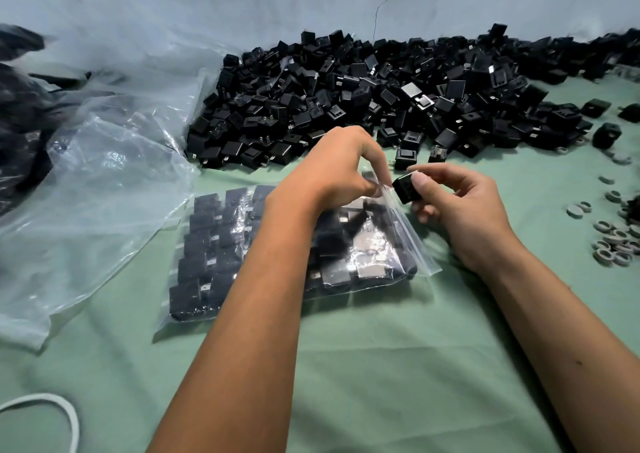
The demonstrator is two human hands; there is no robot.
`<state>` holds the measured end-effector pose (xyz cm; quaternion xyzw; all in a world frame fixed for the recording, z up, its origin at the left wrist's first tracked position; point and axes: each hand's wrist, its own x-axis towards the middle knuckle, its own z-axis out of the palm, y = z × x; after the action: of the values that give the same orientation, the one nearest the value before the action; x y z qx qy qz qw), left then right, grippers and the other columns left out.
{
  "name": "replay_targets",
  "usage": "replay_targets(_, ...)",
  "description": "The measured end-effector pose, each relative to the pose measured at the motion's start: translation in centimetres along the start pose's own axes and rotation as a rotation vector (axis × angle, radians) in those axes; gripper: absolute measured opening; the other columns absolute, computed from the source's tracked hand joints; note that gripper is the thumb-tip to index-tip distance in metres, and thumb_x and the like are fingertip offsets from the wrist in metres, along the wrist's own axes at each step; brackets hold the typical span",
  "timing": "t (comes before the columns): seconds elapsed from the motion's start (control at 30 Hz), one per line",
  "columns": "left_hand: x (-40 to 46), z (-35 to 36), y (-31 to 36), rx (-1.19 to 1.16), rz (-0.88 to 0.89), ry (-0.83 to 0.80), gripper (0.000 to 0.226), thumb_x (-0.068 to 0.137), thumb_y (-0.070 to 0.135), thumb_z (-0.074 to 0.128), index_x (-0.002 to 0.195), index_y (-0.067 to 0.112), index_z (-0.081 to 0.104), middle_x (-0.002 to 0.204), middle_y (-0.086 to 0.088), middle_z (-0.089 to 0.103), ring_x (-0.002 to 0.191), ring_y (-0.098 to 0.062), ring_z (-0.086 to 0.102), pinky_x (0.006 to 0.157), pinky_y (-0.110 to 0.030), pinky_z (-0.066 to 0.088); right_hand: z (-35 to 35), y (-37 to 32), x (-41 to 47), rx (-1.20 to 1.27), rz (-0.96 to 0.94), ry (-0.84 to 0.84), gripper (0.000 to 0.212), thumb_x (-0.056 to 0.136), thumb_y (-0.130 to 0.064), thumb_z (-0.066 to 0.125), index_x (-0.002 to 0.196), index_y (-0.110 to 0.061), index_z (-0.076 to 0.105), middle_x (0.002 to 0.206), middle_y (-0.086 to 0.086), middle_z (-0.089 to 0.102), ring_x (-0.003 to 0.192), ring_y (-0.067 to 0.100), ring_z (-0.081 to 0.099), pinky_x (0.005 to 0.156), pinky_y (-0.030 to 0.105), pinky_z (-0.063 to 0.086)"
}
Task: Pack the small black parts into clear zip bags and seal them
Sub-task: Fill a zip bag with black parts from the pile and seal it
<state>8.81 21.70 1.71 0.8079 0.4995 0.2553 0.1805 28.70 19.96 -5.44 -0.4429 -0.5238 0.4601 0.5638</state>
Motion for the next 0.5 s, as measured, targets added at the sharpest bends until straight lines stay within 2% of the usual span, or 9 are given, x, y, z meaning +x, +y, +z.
replay_targets(0.13, 0.14, -0.32, 0.22, 0.008, 0.006, 0.030, 0.020, 0.075, 0.013, 0.088, 0.081, 0.031, 0.082, 0.112, 0.008, 0.068, 0.103, -0.005, 0.060, 0.071, -0.002, 0.034, 0.17, 0.12, -0.07, -0.083, -0.022, -0.053, 0.014, 0.091, -0.019, 0.077, 0.102, -0.010, 0.075, 0.078, 0.010, 0.073, 0.052, 0.015, 0.058, 0.047, 0.025, 0.049)
replay_targets(0.27, 0.28, -0.55, 0.36, -0.014, 0.022, 0.051, 0.017, 0.075, 0.015, 0.087, 0.080, 0.031, 0.082, 0.108, 0.009, 0.069, 0.101, -0.003, 0.061, 0.074, -0.006, 0.038, 0.62, 0.34, -0.20, -0.126, -0.055, -0.050, 0.020, 0.086, -0.027, 0.083, 0.083, -0.012, 0.070, 0.066, 0.005, 0.068, 0.051, 0.014, 0.059, 0.045, 0.024, 0.047)
replay_targets(0.37, 0.27, -0.52, 0.47, -0.027, 0.025, 0.049, 0.016, 0.075, 0.016, 0.088, 0.080, 0.030, 0.083, 0.106, 0.010, 0.070, 0.101, -0.003, 0.061, 0.075, -0.008, 0.038, 0.88, 0.02, -0.39, -0.208, -0.121, -0.099, 0.018, 0.091, -0.030, 0.078, 0.082, -0.015, 0.079, 0.079, 0.007, 0.073, 0.065, 0.017, 0.065, 0.059, 0.029, 0.053)
replay_targets(0.43, 0.26, -0.51, 0.36, -0.041, 0.022, 0.050, 0.017, 0.075, 0.015, 0.088, 0.080, 0.030, 0.083, 0.106, 0.010, 0.070, 0.101, -0.003, 0.061, 0.076, -0.009, 0.039, 0.95, -0.14, -0.39, -0.333, -0.174, -0.048, 0.017, 0.096, -0.030, 0.070, 0.088, -0.020, 0.081, 0.084, 0.000, 0.074, 0.075, 0.012, 0.067, 0.068, 0.028, 0.053)
replay_targets(0.5, 0.24, -0.46, 0.31, -0.059, 0.012, 0.055, 0.019, 0.075, 0.012, 0.088, 0.080, 0.029, 0.083, 0.106, 0.009, 0.070, 0.101, -0.003, 0.062, 0.078, -0.012, 0.041, 0.91, -0.36, -0.26, -0.387, -0.180, 0.036, 0.020, 0.102, -0.028, 0.060, 0.097, -0.022, 0.078, 0.080, -0.004, 0.076, 0.071, 0.005, 0.064, 0.070, 0.027, 0.049)
